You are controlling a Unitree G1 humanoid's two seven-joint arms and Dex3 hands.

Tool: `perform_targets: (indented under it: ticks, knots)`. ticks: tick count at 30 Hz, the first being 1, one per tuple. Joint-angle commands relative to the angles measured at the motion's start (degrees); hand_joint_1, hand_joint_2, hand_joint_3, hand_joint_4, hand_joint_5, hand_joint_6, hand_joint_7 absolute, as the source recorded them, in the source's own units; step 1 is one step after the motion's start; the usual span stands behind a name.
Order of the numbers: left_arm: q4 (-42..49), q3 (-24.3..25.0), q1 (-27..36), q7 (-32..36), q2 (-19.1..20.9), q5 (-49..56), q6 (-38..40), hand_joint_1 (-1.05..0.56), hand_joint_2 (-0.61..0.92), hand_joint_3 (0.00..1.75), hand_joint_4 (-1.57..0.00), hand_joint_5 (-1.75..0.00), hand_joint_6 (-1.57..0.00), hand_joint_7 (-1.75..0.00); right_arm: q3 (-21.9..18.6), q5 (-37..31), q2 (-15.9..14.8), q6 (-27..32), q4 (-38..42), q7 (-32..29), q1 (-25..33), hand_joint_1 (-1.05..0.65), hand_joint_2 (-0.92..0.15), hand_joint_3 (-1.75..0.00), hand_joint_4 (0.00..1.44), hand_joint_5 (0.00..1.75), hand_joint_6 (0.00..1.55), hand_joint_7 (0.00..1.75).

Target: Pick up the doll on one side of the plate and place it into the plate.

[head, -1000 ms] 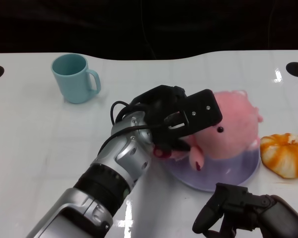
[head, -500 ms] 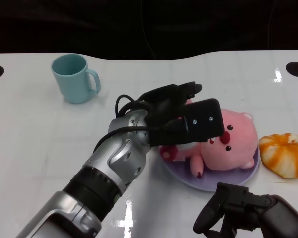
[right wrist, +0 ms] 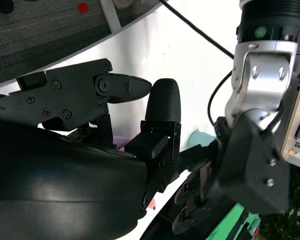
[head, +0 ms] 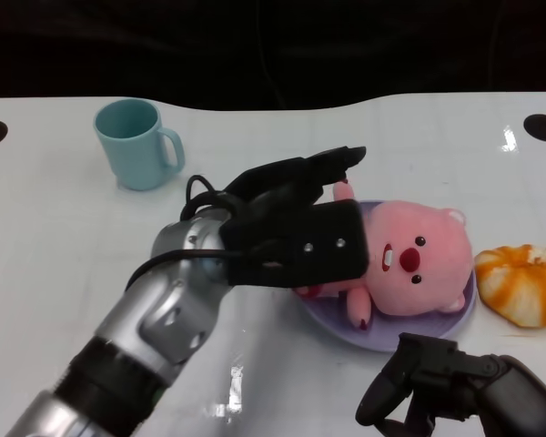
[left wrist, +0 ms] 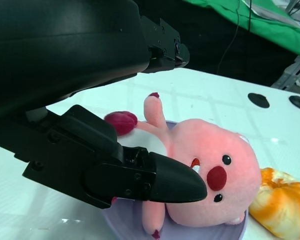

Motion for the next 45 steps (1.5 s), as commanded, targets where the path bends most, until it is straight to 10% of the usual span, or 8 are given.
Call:
perform_targets:
  ticks: [1, 5, 12, 15, 18, 34, 45]
  knots:
    - [-6.69, 5.38, 5.56, -2.11, 1.38, -6.61, -1.42, -0.8, 0.92, 0.25, -0.16, -0.4, -0.26, -0.11, -0.51, 0.59, -0.35, 0.03, -0.16, 0.06, 0.24, -0.24, -0.92, -0.35, 0.67, 1.57, 0.6, 1.31]
    - [-12.18, 11.2, 12.23, -0.62, 0.44, -14.16, -3.97, -0.52, 0.92, 0.11, -0.22, -0.94, -0.48, -0.19, -0.55, 0.73, -0.37, 0.41, -0.21, 0.16, 0.38, -0.24, -0.92, -0.35, 0.66, 1.57, 0.59, 1.31]
    - [-20.71, 17.38, 19.41, -0.2, 0.63, -21.13, -3.98, -0.22, 0.92, 0.17, -0.6, -1.09, -0.81, -0.35, -0.68, 0.97, -0.23, 0.52, 0.0, 0.21, 0.05, -0.23, -0.92, -0.35, 0.66, 1.57, 0.59, 1.31]
    - [-23.23, 19.58, 22.15, -1.5, 1.72, -24.75, -4.52, -0.13, 0.6, 0.9, -0.73, -1.16, -0.84, -0.55, -0.52, 0.59, -0.36, -0.11, 0.25, 0.14, 0.01, -0.24, -0.92, -0.34, 0.67, 1.58, 0.59, 1.31]
    - [-26.19, 21.46, 25.0, -2.44, 2.72, -27.95, -3.49, -0.06, 0.48, 1.19, -0.82, -1.26, -0.89, -0.73, -0.38, 0.42, -0.34, -0.32, 0.36, 0.07, 0.0, -0.24, -0.92, -0.34, 0.67, 1.57, 0.6, 1.31]
    - [-49.99, 27.64, 45.57, 2.0, 2.87, -44.76, 15.19, -0.16, 0.44, 1.37, -0.89, -1.74, -0.78, -1.62, 0.45, 0.01, -0.09, 0.98, -0.33, -0.36, -0.31, -0.23, -0.92, -0.34, 0.66, 1.57, 0.59, 1.3]
    - [-52.98, 28.77, 51.96, 3.87, 2.53, -53.4, 23.85, -0.14, 0.36, 1.51, -0.95, -1.75, -0.76, -1.72, -1.52, 1.41, -0.32, -0.79, 0.58, -0.04, 0.02, -0.22, -0.92, -0.33, 0.68, 1.57, 0.6, 1.3]
